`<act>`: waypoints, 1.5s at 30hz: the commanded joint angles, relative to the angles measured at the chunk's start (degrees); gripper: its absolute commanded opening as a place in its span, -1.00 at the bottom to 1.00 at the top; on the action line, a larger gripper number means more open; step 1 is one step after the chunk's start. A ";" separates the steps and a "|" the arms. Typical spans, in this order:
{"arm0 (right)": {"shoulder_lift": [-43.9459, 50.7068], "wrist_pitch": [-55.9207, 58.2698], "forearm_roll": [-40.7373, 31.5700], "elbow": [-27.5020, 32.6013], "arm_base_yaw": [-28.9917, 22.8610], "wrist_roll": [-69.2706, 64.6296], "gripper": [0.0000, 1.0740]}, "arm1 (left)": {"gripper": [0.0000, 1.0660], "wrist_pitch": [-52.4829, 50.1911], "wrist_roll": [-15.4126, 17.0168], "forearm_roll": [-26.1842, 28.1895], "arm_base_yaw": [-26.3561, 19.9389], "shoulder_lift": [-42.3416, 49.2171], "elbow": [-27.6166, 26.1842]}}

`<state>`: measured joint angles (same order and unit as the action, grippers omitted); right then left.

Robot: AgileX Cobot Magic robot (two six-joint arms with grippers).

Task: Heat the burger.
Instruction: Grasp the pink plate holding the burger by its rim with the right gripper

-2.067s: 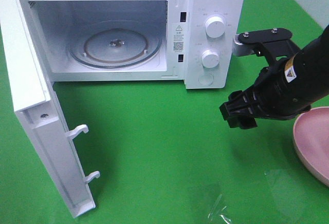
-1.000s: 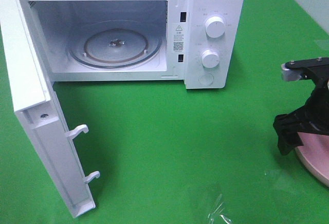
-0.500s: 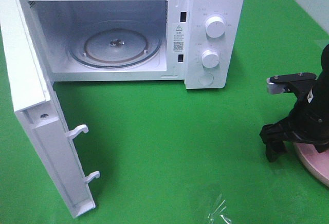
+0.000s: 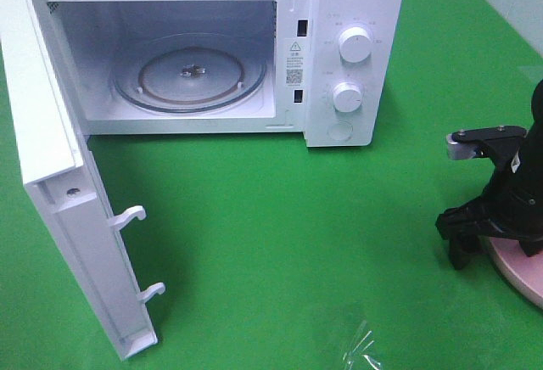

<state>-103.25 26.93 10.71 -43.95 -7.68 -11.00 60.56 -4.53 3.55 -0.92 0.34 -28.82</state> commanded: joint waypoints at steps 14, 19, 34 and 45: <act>-0.40 1.26 3.04 -0.17 0.29 0.46 -0.96 | 0.83 -0.86 0.00 0.23 -0.11 1.09 0.11; -0.40 1.55 3.50 -0.17 0.11 -0.34 -1.00 | 0.83 -0.86 0.00 0.23 -0.11 1.09 0.11; -0.11 7.33 11.57 -0.17 -3.67 -10.43 -1.00 | 0.83 -0.86 0.00 0.23 -0.11 1.09 0.11; 1.83 14.04 17.30 -0.17 -8.14 -15.87 -1.00 | 0.83 -0.86 0.00 0.23 -0.11 1.09 0.11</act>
<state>-101.70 38.79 26.07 -44.46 -14.73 -24.92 60.56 -4.53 3.55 -0.92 0.34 -28.82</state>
